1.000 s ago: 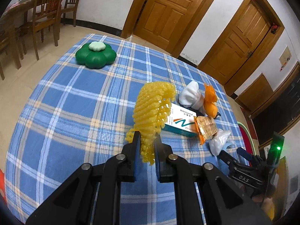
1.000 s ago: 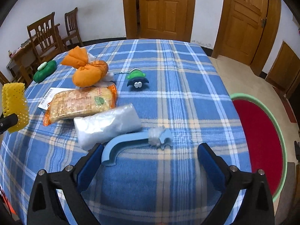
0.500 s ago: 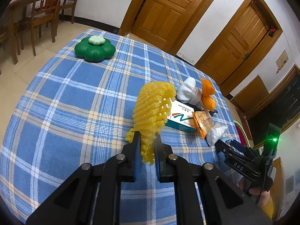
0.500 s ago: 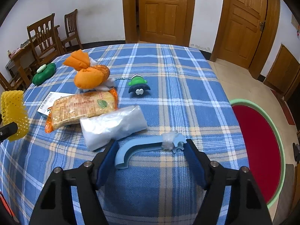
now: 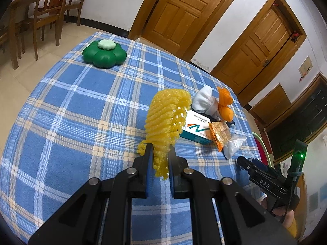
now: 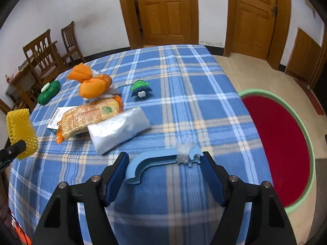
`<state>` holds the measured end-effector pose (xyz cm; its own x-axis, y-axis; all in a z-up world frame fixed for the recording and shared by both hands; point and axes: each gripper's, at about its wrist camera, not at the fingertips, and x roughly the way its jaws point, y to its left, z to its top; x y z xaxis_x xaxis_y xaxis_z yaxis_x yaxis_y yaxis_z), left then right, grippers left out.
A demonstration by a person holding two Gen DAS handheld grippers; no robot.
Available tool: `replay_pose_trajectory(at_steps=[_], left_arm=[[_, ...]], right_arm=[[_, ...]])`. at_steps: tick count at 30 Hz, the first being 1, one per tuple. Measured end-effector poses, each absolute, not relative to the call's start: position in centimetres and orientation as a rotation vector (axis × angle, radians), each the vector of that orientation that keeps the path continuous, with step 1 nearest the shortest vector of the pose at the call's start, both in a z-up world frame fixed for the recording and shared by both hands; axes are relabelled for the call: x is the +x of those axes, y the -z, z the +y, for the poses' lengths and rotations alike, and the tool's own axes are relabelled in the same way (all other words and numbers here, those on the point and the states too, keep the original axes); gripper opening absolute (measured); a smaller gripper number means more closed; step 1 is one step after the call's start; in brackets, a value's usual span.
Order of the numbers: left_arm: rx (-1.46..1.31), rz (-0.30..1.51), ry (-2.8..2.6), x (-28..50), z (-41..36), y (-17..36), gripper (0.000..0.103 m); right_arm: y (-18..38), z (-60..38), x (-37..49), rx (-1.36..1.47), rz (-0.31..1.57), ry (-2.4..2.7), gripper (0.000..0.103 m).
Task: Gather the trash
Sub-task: 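Carry the blue handle into the red bucket and open the right tool while the left carries the net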
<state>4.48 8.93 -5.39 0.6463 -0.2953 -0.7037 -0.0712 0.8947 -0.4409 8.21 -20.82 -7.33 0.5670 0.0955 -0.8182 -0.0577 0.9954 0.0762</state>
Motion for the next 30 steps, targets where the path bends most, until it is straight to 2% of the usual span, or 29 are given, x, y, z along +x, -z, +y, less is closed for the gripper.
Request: replay_pose_trajectory(at_steps=[12,30], left_arm=[[-0.428,0.853,0.168,4.3,7.1,4.0,0.012],[-0.332,0.865,0.296,5.2,0.3,1.7,0.012]], right_arm=[[5.5,-25.2,5.1,0.159,0.92,-0.044,0.074],[3.5,-31.3,2.1,0.263,0.823,0.051,0.074]])
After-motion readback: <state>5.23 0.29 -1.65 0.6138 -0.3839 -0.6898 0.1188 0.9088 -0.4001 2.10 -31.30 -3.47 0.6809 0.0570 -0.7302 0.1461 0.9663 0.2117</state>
